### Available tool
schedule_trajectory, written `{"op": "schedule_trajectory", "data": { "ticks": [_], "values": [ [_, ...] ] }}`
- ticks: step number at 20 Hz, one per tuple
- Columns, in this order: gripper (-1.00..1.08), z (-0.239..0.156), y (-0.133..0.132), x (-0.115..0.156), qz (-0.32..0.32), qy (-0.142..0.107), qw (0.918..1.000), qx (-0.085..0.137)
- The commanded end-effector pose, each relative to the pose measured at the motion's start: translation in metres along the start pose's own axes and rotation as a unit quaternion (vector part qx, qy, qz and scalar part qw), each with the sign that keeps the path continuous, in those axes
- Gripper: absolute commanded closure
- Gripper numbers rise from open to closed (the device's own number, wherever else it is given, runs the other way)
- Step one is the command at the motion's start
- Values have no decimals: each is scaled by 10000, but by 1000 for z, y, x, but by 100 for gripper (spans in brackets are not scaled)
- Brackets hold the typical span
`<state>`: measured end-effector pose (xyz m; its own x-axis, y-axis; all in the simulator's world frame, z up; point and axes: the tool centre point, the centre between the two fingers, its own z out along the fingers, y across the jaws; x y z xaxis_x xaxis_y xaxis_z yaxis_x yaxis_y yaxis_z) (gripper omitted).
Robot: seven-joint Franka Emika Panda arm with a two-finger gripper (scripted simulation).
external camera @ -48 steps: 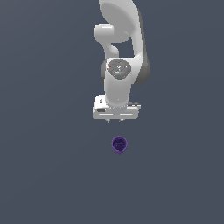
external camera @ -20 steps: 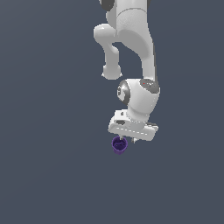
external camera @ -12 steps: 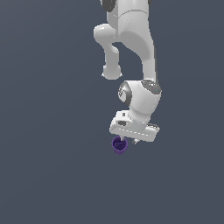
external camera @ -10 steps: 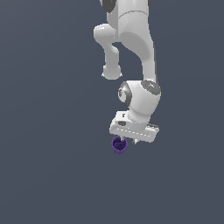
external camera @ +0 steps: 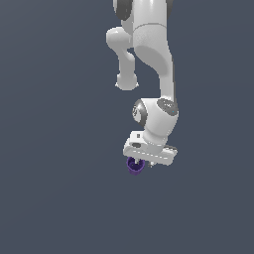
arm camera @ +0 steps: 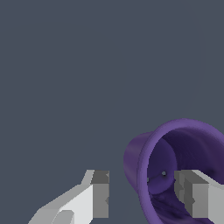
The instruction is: Pick up the object and move it to a goal position.
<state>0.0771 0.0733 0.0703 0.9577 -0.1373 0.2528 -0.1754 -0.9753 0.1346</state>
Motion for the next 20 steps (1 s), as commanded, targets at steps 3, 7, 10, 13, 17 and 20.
{"op": "schedule_trajectory", "data": {
  "ticks": [3,7,10,13,17,20],
  "values": [
    [108,1,0,0,0,7,10000,3],
    [108,1,0,0,0,7,10000,3],
    [108,1,0,0,0,7,10000,3],
    [108,0,0,0,0,7,10000,3],
    [108,-8,-1,-2,0,7,10000,3],
    [108,-18,-2,-4,1,6,10000,5]
  ]
}}
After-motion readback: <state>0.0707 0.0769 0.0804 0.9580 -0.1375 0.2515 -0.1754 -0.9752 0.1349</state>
